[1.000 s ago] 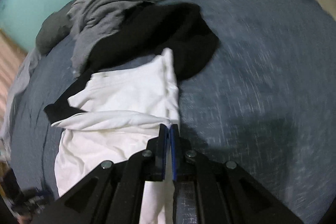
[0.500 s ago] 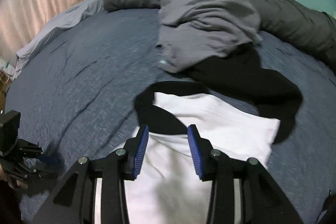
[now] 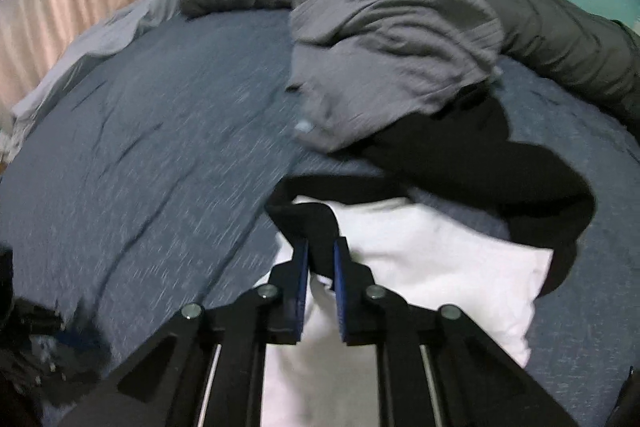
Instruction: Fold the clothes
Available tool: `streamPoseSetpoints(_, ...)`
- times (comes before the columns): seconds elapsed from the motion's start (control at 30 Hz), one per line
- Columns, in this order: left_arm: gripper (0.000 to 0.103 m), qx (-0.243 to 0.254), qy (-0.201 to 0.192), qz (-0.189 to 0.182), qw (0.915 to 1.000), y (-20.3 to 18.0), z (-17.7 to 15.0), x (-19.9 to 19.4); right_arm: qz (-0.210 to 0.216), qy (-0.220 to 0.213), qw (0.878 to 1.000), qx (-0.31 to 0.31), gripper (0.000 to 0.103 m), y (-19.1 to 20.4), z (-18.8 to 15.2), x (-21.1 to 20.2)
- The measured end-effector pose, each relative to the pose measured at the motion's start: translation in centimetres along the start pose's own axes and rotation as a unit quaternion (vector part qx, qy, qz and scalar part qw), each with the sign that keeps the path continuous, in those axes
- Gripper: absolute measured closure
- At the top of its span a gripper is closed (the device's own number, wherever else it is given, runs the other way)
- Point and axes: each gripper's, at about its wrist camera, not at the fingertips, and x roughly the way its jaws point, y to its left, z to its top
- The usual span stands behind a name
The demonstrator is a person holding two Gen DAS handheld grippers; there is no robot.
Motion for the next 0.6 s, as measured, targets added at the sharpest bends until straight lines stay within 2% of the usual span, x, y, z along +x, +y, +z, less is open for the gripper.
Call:
streamPoseSetpoints(0.1,0.063,-0.003,0.001,0.000,1.0000,0.2,-0.1,0.1,-0.019,-0.006,0.999,0.028,0.093,-2.0,1.2,0.4)
streamPoseSetpoints(0.23,0.062,-0.005,0.001,0.000,1.0000,0.3,-0.2,0.2,-0.045,0.017,0.997,0.061,0.093,-4.6,2.5,2.3)
streamPoseSetpoints(0.37,0.063,-0.006,0.005,-0.002,1.0000,0.3,-0.3,0.2,-0.040,0.040,0.994,0.091,0.093,-6.3,2.5,4.7)
streamPoseSetpoints(0.5,0.063,-0.004,0.013,-0.009,0.9999,-0.3,-0.5,0.7,-0.029,0.058,0.993,0.095,0.091,-6.3,2.1,6.1)
streamPoseSetpoints(0.57,0.062,-0.006,0.015,-0.018,0.9997,-0.7,-0.7,0.8,-0.042,0.051,0.993,0.094,0.079,-6.2,2.3,5.6)
streamPoseSetpoints(0.6,0.062,-0.007,0.015,-0.023,0.9996,-1.0,-0.8,0.8,-0.051,0.044,0.993,0.093,0.066,-6.1,2.4,5.1)
